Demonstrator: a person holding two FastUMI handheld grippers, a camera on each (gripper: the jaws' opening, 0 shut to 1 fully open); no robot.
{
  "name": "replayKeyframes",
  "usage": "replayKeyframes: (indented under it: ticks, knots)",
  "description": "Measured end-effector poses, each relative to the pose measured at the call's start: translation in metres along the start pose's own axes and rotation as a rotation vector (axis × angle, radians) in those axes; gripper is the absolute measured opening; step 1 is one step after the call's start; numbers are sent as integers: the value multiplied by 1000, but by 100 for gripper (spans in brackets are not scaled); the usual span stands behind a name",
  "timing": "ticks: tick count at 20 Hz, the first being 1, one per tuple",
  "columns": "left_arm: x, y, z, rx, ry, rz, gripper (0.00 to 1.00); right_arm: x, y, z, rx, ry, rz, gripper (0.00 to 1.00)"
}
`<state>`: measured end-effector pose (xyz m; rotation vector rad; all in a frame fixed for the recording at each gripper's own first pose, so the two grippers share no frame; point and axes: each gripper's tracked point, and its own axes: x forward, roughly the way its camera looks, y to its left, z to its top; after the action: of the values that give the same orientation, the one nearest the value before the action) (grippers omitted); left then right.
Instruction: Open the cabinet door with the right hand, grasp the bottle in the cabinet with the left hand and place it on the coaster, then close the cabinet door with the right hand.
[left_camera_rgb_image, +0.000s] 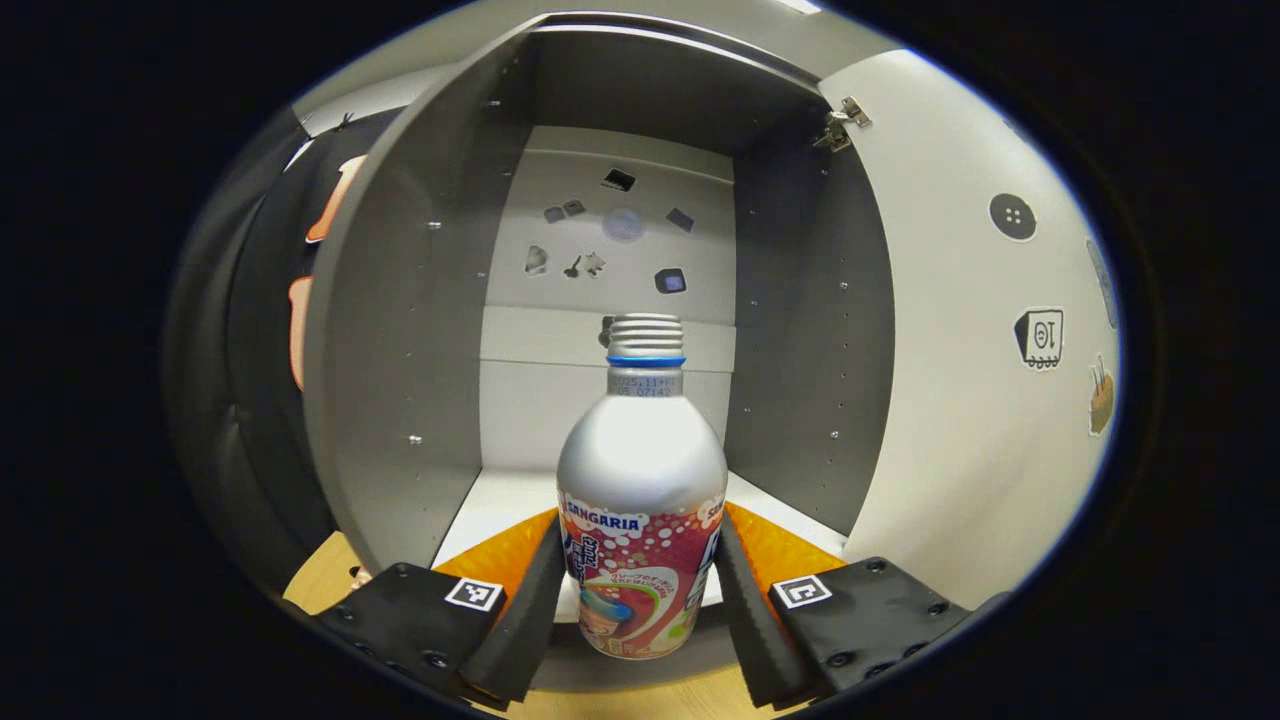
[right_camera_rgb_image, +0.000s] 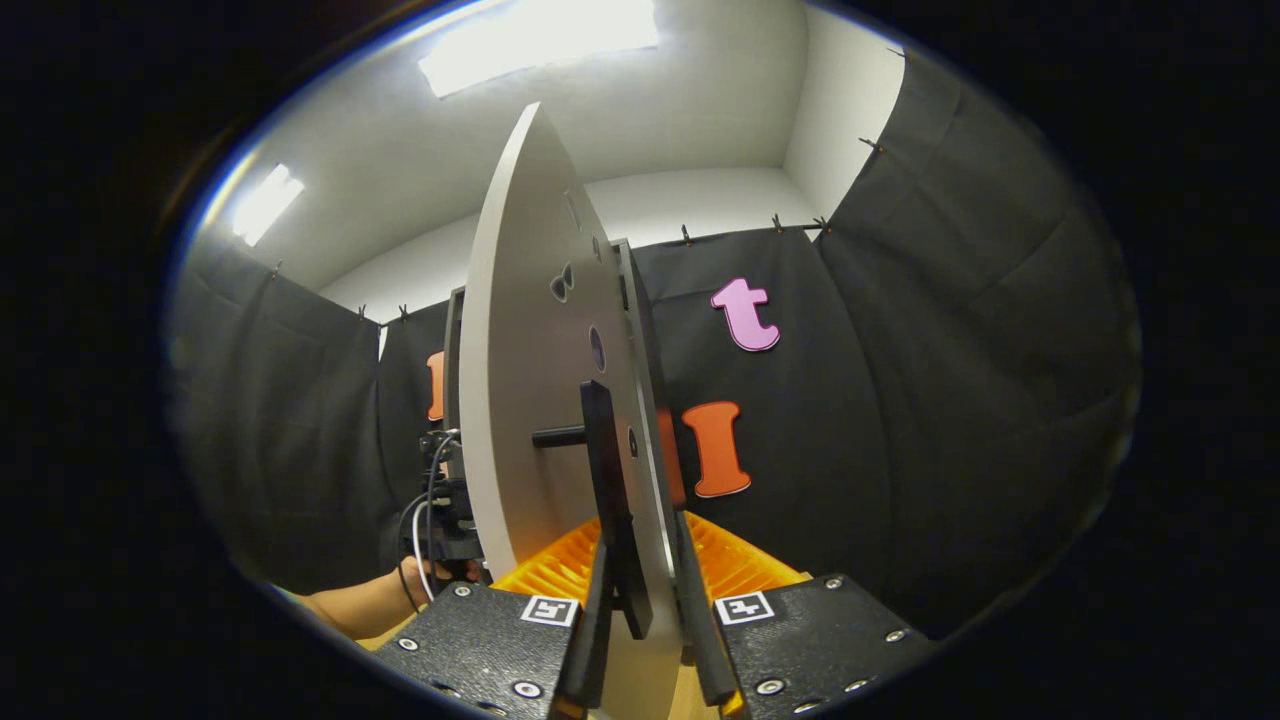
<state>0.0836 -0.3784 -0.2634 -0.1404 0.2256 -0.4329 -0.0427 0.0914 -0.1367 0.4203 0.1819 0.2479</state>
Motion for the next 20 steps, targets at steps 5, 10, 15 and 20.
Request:
replayKeyframes:
  ticks: [5,10,15,20]
  knots:
    - [-41,22,-6,-2,-5,18,83,-11,1,2,-42,10,-3,46]
    - [-88,52,-11,38,-47,61,81,-17,3,6,-38,-9,2,53]
    - [-142,88,-24,68,-86,122,83,-18,0,8,-45,-25,-8,51]
    - [-180,110,-54,89,-71,143,83,-19,-5,8,-52,-38,-31,60]
